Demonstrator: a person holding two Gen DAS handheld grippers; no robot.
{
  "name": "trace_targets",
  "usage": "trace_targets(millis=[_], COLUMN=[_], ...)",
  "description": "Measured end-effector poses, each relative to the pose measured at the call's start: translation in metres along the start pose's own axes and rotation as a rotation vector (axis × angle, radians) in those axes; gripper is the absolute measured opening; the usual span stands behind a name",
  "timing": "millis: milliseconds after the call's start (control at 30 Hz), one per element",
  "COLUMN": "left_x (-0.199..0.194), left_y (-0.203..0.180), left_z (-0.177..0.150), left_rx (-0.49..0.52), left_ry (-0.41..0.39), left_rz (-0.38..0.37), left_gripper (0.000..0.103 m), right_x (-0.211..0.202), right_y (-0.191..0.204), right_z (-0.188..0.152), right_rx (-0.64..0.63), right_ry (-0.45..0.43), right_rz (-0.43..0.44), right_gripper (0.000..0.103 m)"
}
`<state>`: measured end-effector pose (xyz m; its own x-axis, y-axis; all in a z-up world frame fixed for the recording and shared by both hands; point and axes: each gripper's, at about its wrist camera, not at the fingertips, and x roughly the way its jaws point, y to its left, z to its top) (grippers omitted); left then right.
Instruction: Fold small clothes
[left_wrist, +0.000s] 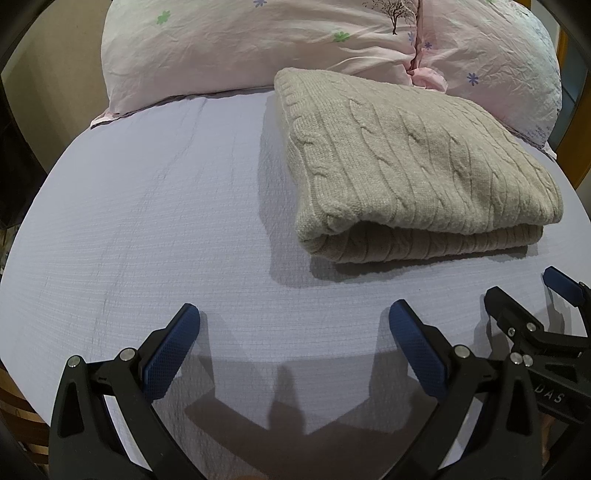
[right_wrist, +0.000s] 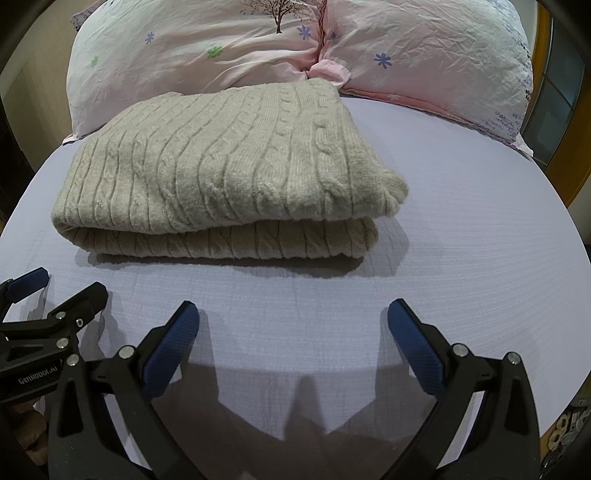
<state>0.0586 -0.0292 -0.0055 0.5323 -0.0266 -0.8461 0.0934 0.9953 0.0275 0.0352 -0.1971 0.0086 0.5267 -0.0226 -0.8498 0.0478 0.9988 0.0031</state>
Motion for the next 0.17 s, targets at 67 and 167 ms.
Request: trace_targets(millis=[67,167], left_x=[-0.0001,-0.0001], left_y=[0.0001,0.0001], left_z=[0.0001,0.0002], left_rx=[0.000,0.000], left_ry=[-0.001,0.000], left_rz=[0.000,0.000], left_gripper=[0.102,0.102], right_x=[0.0003,0.0004], right_y=[0.0001,0.0001], right_z=[0.0001,0.0002], right_rx=[0.000,0.000], right_ry=[0.000,0.000], right_rz=[0.000,0.000], right_gripper=[0.101,0.101])
